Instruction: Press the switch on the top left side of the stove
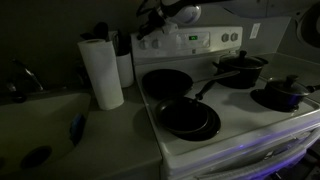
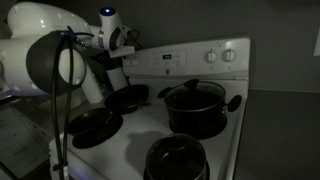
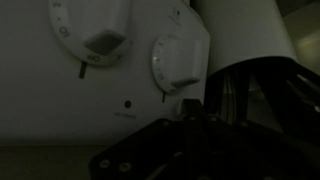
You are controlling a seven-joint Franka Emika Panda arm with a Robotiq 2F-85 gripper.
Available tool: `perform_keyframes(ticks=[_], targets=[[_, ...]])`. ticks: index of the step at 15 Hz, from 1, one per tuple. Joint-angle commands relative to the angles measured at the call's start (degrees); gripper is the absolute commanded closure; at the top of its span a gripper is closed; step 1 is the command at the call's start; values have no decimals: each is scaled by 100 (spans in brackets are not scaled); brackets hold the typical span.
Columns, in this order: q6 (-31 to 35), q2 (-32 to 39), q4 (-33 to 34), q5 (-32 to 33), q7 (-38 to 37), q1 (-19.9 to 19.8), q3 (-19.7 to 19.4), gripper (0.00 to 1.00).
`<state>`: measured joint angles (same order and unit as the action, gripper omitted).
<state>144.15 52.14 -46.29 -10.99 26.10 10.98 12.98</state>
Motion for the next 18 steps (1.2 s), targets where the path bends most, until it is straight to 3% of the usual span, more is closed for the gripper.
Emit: perform_keyframes(ticks=[1,11,18], targets=[[287,282,-305,124,-383,5,-305,100],[459,265,-495,144,-850,127,-377,100],[-451,-238,-554,133,-618,89,-131,100]])
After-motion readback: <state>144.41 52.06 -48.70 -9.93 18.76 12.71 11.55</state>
